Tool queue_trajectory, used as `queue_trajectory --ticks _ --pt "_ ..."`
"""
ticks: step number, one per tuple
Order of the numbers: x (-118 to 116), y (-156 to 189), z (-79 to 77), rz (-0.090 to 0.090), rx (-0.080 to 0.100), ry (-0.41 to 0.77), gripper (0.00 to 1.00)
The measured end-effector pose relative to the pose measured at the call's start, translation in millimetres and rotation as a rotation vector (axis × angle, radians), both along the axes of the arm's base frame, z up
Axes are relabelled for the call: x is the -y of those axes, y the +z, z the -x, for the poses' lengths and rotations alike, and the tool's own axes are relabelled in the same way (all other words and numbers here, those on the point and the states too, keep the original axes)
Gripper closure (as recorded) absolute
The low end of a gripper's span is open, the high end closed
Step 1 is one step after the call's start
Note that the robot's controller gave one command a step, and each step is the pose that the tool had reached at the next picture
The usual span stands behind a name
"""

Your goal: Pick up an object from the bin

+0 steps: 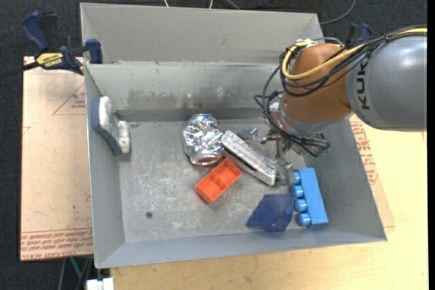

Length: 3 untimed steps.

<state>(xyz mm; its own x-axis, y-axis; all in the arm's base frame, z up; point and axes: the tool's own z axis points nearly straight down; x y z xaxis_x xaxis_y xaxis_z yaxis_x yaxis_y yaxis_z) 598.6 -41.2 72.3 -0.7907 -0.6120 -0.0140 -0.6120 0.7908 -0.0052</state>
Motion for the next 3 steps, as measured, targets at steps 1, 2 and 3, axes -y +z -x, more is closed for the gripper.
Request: queue_trajectory --ticks 1,2,3 --pt "16 -1 -16.4 -0.007 -0.004 -0.535 0.0" --pt "-2 57 -0.7 -0.003 0.001 -0.077 0.0" --pt "5 44 11.4 -0.002 0.007 -0.055 0.0"
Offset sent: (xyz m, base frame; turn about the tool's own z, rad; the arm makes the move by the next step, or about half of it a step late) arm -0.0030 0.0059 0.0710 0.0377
